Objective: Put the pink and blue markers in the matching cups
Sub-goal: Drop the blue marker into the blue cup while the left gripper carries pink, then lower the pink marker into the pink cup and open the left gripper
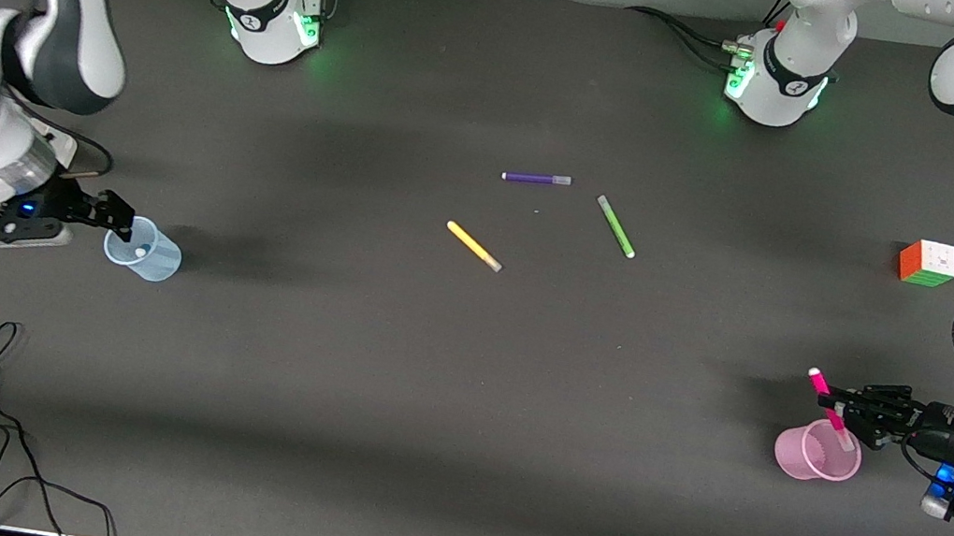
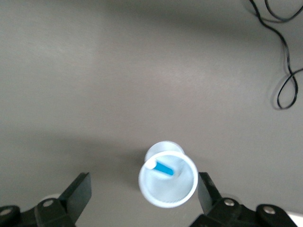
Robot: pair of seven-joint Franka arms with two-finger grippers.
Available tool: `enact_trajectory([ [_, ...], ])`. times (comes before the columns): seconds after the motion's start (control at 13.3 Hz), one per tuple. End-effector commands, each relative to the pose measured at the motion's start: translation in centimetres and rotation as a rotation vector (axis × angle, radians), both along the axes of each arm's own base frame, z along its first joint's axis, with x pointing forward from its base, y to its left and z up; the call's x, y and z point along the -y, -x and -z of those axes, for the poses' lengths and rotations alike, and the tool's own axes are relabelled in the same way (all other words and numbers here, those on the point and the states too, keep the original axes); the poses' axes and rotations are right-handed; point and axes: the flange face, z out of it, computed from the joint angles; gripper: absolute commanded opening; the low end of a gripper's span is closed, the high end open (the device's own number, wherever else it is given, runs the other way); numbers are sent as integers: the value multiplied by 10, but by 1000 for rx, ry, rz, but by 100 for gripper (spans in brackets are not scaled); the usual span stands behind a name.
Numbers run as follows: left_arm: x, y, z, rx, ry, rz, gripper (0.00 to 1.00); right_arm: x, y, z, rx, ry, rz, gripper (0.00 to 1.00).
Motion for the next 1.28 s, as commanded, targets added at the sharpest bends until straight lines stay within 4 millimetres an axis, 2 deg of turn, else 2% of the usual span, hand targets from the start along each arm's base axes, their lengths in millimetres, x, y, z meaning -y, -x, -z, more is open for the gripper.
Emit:
enact_trajectory([
  [0.0, -15, -6, 12, 33, 21, -37, 0, -29, -6, -59, -15, -41, 92, 100],
  [0.08, -11, -8, 12, 43, 26, -36, 0, -31, -3, -79, -1, -49, 150, 100],
  [0.3, -6, -11, 25, 49, 33, -46, 0, -52, 13, -141, 34, -59, 118, 100],
  [0.45, -6, -13, 26, 54, 45, -60, 0, -45, 28, -170, 2, -62, 129, 100],
  [0.68, -7, -12, 29, 56, 46, -58, 0, -45, 40, -178, -24, -61, 124, 100],
  [0.83, -7, -12, 31, 83, 56, -33, 9, -45, 39, -174, -26, -90, 132, 100],
  [0.9, -7, -12, 32, 93, 58, -27, 18, -50, 38, -175, -19, -88, 125, 100],
  [1.05, -6, -12, 32, 93, 58, -25, 46, -55, 38, -174, -24, -85, 197, 100],
  [1.13, -4, -12, 32, 91, 59, -23, 60, -68, 39, -174, -28, -78, 200, 100],
  [1.21, -2, -12, 33, 91, 57, -20, 82, -74, 38, -173, -26, -62, 185, 100],
])
